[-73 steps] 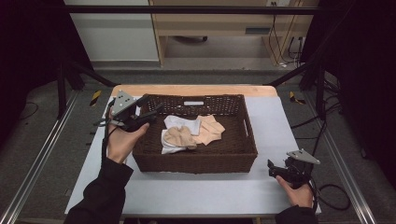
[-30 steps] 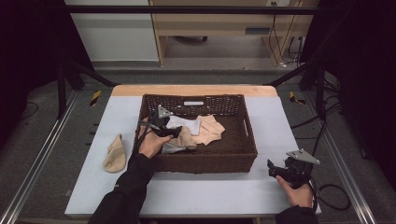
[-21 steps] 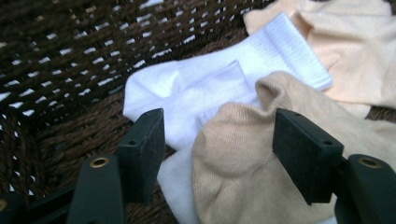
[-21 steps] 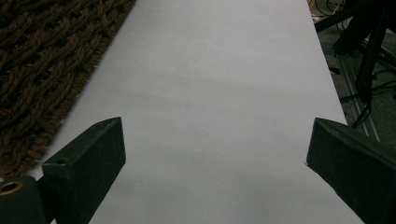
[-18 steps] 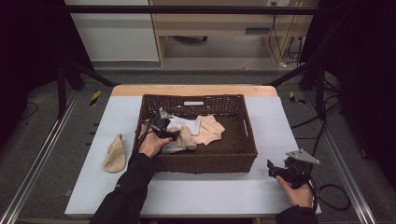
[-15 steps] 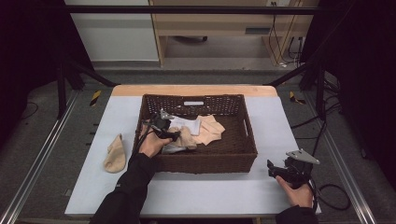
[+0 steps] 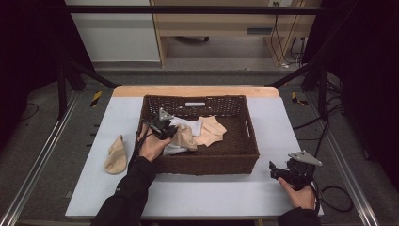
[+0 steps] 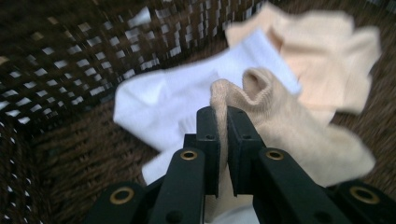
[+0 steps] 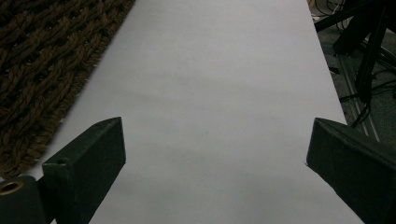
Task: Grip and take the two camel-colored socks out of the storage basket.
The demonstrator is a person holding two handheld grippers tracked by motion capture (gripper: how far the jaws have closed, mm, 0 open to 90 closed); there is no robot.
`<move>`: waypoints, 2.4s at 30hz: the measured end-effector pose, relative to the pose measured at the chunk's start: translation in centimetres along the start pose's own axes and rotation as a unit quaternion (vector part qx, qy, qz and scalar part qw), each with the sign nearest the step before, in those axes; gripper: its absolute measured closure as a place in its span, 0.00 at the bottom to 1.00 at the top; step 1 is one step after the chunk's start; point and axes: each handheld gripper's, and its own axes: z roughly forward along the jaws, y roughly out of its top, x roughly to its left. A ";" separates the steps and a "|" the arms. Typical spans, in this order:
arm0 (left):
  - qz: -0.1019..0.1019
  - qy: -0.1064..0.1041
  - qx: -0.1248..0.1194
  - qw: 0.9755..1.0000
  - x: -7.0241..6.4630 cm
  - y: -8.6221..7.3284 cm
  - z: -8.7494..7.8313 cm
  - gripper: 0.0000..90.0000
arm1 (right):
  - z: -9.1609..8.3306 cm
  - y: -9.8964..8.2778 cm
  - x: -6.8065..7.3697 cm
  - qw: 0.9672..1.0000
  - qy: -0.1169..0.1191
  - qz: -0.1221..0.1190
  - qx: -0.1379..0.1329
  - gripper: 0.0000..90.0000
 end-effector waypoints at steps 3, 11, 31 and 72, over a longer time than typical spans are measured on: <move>-0.009 -0.002 -0.034 0.999 0.2 0.3 -0.8 0.94 | 0.0 0.0 0.0 1.000 0.000 0.000 0.001 0.05; -0.023 -0.021 -0.119 0.992 0.3 1.1 -3.2 0.94 | 0.1 0.0 0.0 1.000 0.000 0.000 0.001 0.05; -0.029 -0.044 -0.255 0.965 -0.2 3.6 -10.9 0.94 | 0.0 0.0 0.0 1.000 -0.001 0.000 0.002 0.05; -0.104 0.071 -0.290 0.949 9.0 -5.8 -21.6 0.94 | 0.1 -0.1 0.0 1.000 -0.003 0.002 0.007 0.06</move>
